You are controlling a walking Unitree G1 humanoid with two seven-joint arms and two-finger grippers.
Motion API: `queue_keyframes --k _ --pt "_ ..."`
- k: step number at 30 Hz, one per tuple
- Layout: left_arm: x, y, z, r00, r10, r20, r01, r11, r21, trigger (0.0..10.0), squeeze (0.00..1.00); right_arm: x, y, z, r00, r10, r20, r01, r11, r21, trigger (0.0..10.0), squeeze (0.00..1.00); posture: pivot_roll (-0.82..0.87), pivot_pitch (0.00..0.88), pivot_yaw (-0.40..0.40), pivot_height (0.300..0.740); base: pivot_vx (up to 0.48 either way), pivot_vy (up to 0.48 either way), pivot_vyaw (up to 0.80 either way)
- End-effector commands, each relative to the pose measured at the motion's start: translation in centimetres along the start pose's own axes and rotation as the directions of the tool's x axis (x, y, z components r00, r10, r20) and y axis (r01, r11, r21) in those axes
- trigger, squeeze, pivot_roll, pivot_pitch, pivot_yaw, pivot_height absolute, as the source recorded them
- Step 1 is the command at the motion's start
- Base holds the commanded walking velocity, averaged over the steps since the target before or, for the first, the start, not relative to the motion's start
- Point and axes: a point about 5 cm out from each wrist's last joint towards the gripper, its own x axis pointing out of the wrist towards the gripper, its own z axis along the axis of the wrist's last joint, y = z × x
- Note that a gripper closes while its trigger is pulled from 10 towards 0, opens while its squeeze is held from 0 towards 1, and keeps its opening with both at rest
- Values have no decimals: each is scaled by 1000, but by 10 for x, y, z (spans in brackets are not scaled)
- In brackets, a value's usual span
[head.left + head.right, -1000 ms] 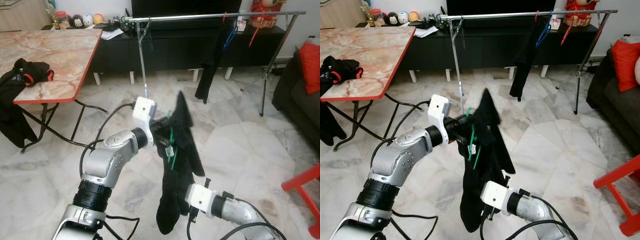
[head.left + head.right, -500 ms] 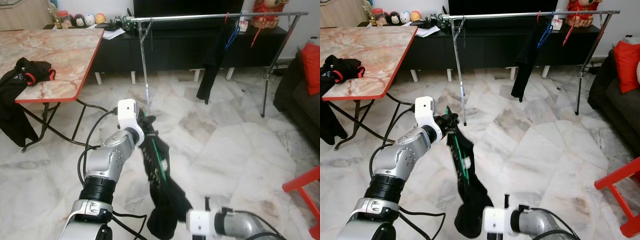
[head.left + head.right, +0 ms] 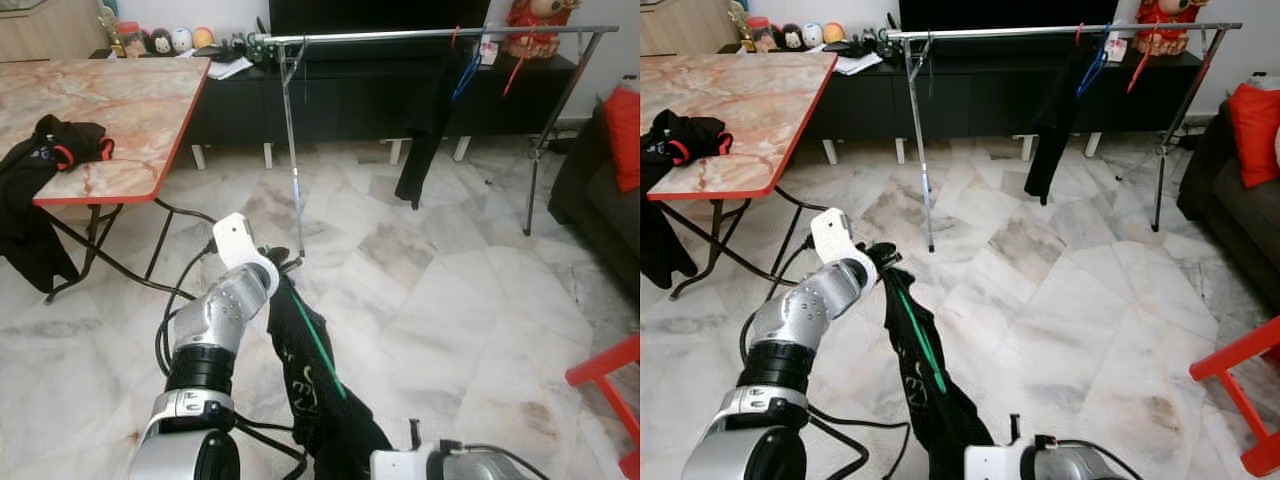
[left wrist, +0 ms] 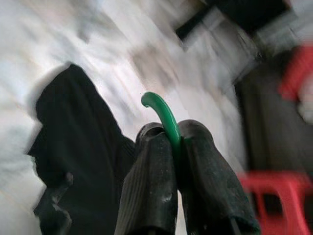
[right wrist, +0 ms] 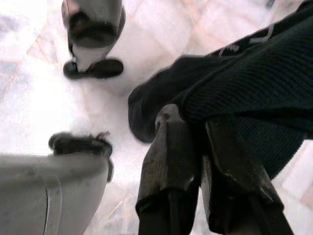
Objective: Hang hanger
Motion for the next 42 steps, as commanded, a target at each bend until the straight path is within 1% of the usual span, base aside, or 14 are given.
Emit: queue_keyframes --k 1,6,11,18,20,21,23,24,27,29,34,38,41,42 --pt "-6 -19 5 991 -130 -37 133 988 84 10000 0 0 9 -9 999 22 -47 -22 1000 -2 0 0 16 0 -4 740 0 0 0" --pt "-13 -27 -11 964 -218 -150 238 962 137 10000 0 1 7 -14 998 -12 -68 11 1000 -4 0 0 17 2 -1 740 0 0 0" --pt "-32 -36 -32 892 -331 -308 408 882 235 10000 0 1 0 -16 995 -58 -81 57 998 -14 0 0 25 8 -3 740 0 0 0" --pt "-44 -31 -42 843 -345 -413 488 814 316 10000 0 2 -6 -16 993 -85 -85 83 996 -31 0 0 24 6 -1 740 0 0 0" --pt "-53 -33 -43 807 -372 -459 560 728 395 10000 0 2 -9 -17 989 -101 -103 97 994 -41 0 0 23 6 0 740 0 0 0" --pt "-53 -33 -43 807 -372 -459 560 728 395 10000 0 2 -9 -17 989 -101 -103 97 994 -41 0 0 23 6 0 740 0 0 0" --pt "-60 -33 -44 781 -378 -497 605 654 454 10000 0 2 -11 -19 986 -119 -118 114 992 -45 0 0 23 6 0 740 0 0 0" --pt "-65 -32 -46 759 -379 -530 639 590 493 10000 0 1 -15 -20 982 -137 -132 131 990 -54 0 0 26 0 1 740 0 0 0" --pt "-69 -31 -48 738 -383 -556 666 548 506 10000 0 1 -18 -21 979 -150 -140 143 988 -55 0 0 25 0 1 740 0 0 0" --pt "-77 -26 -52 697 -357 -622 713 441 545 10000 0 -1 -24 -22 973 -171 -157 165 985 -52 0 0 27 0 2 740 0 0 0" --pt "-84 -15 -60 656 -294 -695 751 353 559 10000 0 -2 -34 -24 959 -211 -188 206 978 -46 0 0 33 0 4 740 0 0 0" --pt "-85 -15 -67 641 -323 -696 765 346 543 10000 0 1 -37 -18 960 -214 -178 208 977 -53 0 0 32 0 7 740 0 0 0" --pt "-79 -21 -60 672 -403 -621 739 419 528 10000 0 3 -37 -16 962 -212 -172 205 977 -55 0 0 34 0 7 740 0 0 0" --pt "-75 -29 -47 701 -477 -530 713 474 517 10000 0 4 -37 -15 963 -209 -167 203 978 -54 0 0 31 0 7 740 0 0 0"
